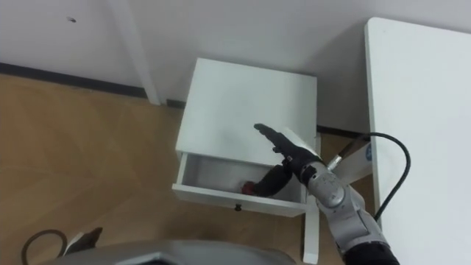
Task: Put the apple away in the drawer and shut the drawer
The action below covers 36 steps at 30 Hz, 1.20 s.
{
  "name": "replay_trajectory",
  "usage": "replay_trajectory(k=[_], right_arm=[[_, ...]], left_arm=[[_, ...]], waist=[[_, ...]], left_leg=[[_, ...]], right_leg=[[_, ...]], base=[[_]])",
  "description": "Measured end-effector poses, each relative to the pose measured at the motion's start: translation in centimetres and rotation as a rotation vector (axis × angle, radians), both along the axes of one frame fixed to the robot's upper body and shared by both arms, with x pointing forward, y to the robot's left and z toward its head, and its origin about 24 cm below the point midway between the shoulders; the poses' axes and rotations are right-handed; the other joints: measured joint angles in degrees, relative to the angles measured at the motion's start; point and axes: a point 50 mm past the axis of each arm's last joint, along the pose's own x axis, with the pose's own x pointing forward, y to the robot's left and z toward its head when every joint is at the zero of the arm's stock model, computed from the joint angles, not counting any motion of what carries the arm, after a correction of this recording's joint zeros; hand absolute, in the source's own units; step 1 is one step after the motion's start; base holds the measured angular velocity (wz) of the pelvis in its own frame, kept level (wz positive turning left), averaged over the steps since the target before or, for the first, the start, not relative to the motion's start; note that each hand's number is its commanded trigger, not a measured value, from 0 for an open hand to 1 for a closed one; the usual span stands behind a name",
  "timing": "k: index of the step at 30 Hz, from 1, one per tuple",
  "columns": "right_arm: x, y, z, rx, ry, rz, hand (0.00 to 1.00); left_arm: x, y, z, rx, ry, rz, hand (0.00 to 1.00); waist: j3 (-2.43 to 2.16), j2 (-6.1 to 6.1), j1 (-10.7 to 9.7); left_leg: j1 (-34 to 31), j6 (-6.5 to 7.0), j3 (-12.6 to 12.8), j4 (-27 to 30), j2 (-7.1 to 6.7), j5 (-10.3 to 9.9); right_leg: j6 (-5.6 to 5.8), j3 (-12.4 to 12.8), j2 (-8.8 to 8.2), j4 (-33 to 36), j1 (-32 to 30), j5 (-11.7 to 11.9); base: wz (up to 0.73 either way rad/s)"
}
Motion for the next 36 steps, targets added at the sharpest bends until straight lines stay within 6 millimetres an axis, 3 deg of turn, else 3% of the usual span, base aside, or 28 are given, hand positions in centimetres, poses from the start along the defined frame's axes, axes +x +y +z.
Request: replay_trajectory(k=[9, 12, 16, 18, 19, 20, 21, 22, 23, 24, 25, 26, 28, 29, 31, 33, 34, 35, 36], right_arm=[[-2.8, -3.1, -3.0, -0.036, 0.114, -0.209, 0.00], [-5.5, -4.8, -5.1, -0.039, 0.221, -0.363, 0.00], [-9.2, -6.4, -6.7, -0.056, 0.344, -0.533, 0.00], [-10.3, -7.0, -7.1, -0.086, 0.384, -0.579, 0.00], [-11.0, -7.6, -7.3, -0.106, 0.409, -0.621, 0.00], [-11.8, -8.1, -7.5, -0.128, 0.433, -0.665, 0.00], [-12.4, -8.3, -7.6, -0.138, 0.448, -0.690, 0.00], [-13.5, -8.9, -7.7, -0.158, 0.478, -0.737, 0.00], [-14.4, -9.2, -7.8, -0.172, 0.508, -0.779, 0.00], [-14.5, -9.2, -7.8, -0.168, 0.513, -0.794, 0.00], [-15.4, -9.2, -7.9, -0.154, 0.535, -0.829, 0.00], [-16.2, -9.2, -8.0, -0.136, 0.558, -0.873, 0.00], [-17.4, -9.3, -8.1, -0.126, 0.591, -0.923, 0.00], [-18.1, -9.3, -8.2, -0.123, 0.614, -0.948, 0.00], [-18.5, -9.3, -8.2, -0.128, 0.636, -0.977, 0.00], [-18.4, -9.6, -8.1, -0.129, 0.643, -1.005, 0.00], [-18.5, -9.7, -8.1, -0.132, 0.649, -1.025, 0.00], [-18.4, -9.5, -8.2, -0.139, 0.659, -1.023, 0.00], [-18.3, -9.1, -8.4, -0.136, 0.660, -1.019, 0.00]], left_arm=[[-1.5, 0.3, 0.1, 0.004, 0.003, 0.068, 0.00], [-2.1, 0.3, 0.0, 0.012, 0.012, 0.099, 0.00], [-2.7, -0.2, -0.3, 0.008, 0.039, 0.127, 0.00], [-2.6, -0.3, -0.4, 0.003, 0.046, 0.132, 0.00], [-2.3, -0.4, -0.4, -0.001, 0.045, 0.133, 0.00], [-2.2, -0.1, -0.4, 0.005, 0.044, 0.131, 0.00], [-2.2, 0.1, -0.3, 0.009, 0.046, 0.131, 0.00], [-2.3, 0.3, -0.3, 0.012, 0.047, 0.140, 0.00], [-2.4, 0.6, -0.2, 0.017, 0.052, 0.140, 0.00], [-2.3, 0.8, -0.1, 0.022, 0.050, 0.137, 0.00], [-2.3, 1.3, 0.0, 0.035, 0.061, 0.129, 0.00], [-2.0, 1.5, 0.1, 0.042, 0.062, 0.125, 0.00], [-1.9, 1.6, 0.1, 0.046, 0.075, 0.130, 0.00], [-2.2, 1.7, 0.1, 0.046, 0.088, 0.144, 0.00], [-3.3, 1.8, 0.1, 0.051, 0.121, 0.148, 0.00], [-4.8, 1.6, 0.0, 0.046, 0.151, 0.166, 0.00], [-5.9, 1.4, 0.0, 0.043, 0.180, 0.178, 0.00], [-7.1, 1.4, 0.0, 0.047, 0.213, 0.188, 0.00], [-7.0, 1.9, 0.2, 0.060, 0.211, 0.187, 0.00]], waist=[[-0.44, 0.12, -0.5], [-0.53, 0.37, -0.8], [-0.41, 1.28, -2.8], [-0.60, 2.02, -3.5], [-0.62, 2.91, -3.7], [-0.68, 3.12, -4.8], [-0.50, 2.86, -5.3], [-0.96, 3.72, -5.4], [-1.08, 4.90, -5.7], [-0.84, 5.02, -6.0], [-0.27, 5.75, -6.7], [-0.30, 6.46, -6.9], [0.18, 7.83, -7.8], [0.37, 7.92, -7.9], [0.33, 7.49, -7.9], [0.36, 7.31, -7.9], [0.37, 7.21, -8.1], [-0.56, 5.28, -7.9], [-1.01, 3.52, -7.8]], left_leg=[[1.1, 0.01, -0.7, -0.1, -0.35, 0.0], [1.7, 0.02, -1.1, -0.1, -0.47, 0.0], [1.1, 0.79, -1.3, 0.9, -0.60, -0.6], [0.3, 1.38, -1.4, 2.1, -0.85, -1.3], [0.1, 1.89, -1.3, 3.0, -1.02, -1.6], [0.3, 2.64, -1.2, 3.8, -2.04, -1.7], [0.4, 3.04, -1.4, 4.5, -2.62, -1.8], [0.2, 4.02, -1.1, 6.1, -2.91, -2.3], [-0.8, 4.96, -0.7, 7.9, -2.43, -3.0], [-1.5, 5.03, -0.6, 9.0, -2.42, -3.0], [-2.6, 5.45, -0.9, 10.8, -2.07, -3.3], [-3.6, 5.58, -0.6, 12.2, -0.95, -3.4], [-4.5, 5.45, -0.9, 12.9, 0.52, -4.2], [-4.8, 5.63, -0.8, 13.5, 0.63, -4.7], [-4.9, 5.14, -0.8, 14.5, 0.44, -5.5], [-4.4, 2.41, -0.8, 14.3, 0.32, -6.0], [-3.5, -1.60, -0.7, 12.6, 0.26, -5.7], [-2.0, -9.53, -1.2, 9.3, -0.91, -4.3], [-3.5, -8.77, -1.2, 11.9, -0.99, -4.8]], right_leg=[[0.00, -0.4, -0.29, -1.0, 1.4, 0.0], [0.04, -0.5, -0.40, -0.9, 2.4, 0.0], [0.69, -2.0, -0.95, 2.1, 1.2, -0.7], [1.88, -2.4, -2.13, 10.8, -2.8, -2.6], [2.16, -2.5, -3.49, 21.4, -7.6, -2.9], [2.30, -2.5, -5.79, 32.1, -12.8, -1.3], [2.46, -2.0, -6.51, 37.4, -15.7, 0.4], [3.15, 0.2, -7.24, 47.3, -22.1, 7.8], [4.03, 2.9, -7.26, 57.6, -29.1, 14.2], [3.37, 3.8, -7.10, 65.3, -32.9, 12.9], [2.31, 4.0, -7.33, 81.5, -40.1, 9.6], [1.68, 3.8, -6.93, 93.4, -45.8, 6.7], [1.69, 2.8, -7.31, 102.6, -50.8, 4.4], [1.91, 3.4, -8.33, 104.3, -52.1, 3.6], [1.91, 4.2, -10.01, 100.6, -49.8, 3.5], [2.39, 3.8, -10.47, 85.9, -42.0, 3.3], [2.77, 2.6, -9.75, 69.4, -34.2, 2.9], [2.34, 2.5, -8.91, 52.0, -26.8, 2.5], [2.88, 2.1, -9.60, 45.5, -24.2, 2.2]], base=[[0.03], [0.09], [0.10], [0.19], [0.24], [0.30], [0.23], [0.00], [-0.13], [-0.04], [0.04], [0.13], [0.10], [0.07], [-0.03], [-0.09], [-0.11], [0.00], [0.10]])
